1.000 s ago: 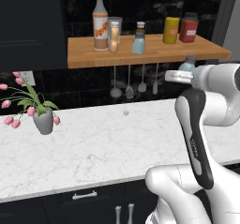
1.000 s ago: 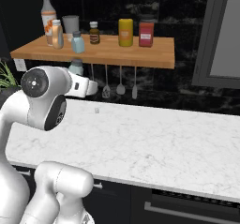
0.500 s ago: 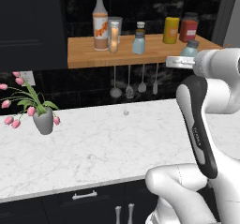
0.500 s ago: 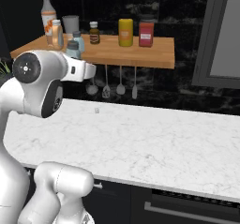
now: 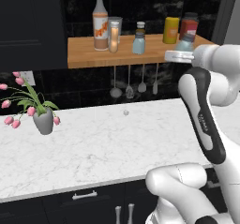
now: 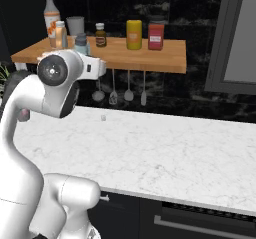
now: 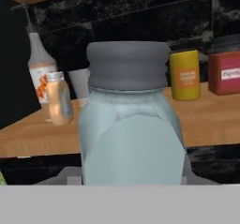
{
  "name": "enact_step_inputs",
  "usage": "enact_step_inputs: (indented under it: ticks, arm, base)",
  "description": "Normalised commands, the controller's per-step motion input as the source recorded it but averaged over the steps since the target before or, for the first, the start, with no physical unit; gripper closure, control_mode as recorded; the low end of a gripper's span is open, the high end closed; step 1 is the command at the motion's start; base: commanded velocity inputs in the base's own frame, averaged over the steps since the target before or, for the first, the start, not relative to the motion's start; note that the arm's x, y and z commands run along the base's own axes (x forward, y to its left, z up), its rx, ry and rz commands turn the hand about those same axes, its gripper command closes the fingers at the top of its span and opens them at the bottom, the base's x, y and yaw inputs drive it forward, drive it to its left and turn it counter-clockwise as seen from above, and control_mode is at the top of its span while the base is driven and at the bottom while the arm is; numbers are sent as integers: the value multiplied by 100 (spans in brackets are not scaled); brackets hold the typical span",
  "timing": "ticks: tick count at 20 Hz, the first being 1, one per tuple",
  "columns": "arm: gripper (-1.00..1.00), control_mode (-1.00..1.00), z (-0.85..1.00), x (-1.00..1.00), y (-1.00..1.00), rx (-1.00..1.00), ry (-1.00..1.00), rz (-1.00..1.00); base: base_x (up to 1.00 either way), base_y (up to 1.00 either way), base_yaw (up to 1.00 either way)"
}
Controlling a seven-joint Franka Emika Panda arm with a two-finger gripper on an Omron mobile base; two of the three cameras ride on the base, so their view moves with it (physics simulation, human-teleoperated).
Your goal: Put the shaker and condiment bottle from the counter next to their counterparts in the cabinet.
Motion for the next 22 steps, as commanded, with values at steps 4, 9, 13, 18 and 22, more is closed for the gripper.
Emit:
enact_step_inputs:
  ticks: [4, 9, 13, 18, 22]
  arm:
    - [100, -100, 11, 24, 0, -1, -18, 17]
    - [100, -100, 7, 0, 5, -4, -2, 0]
    - [100, -100, 0, 14, 3, -1, 0, 4]
    - [100, -100, 5, 40, 11, -3, 0, 9]
    - [100, -100, 8, 16, 1, -11, 0, 1]
  base:
    - [0, 0, 0]
    - [0, 0, 0]
    - [0, 0, 0]
    - [0, 0, 0]
    - [0, 0, 0]
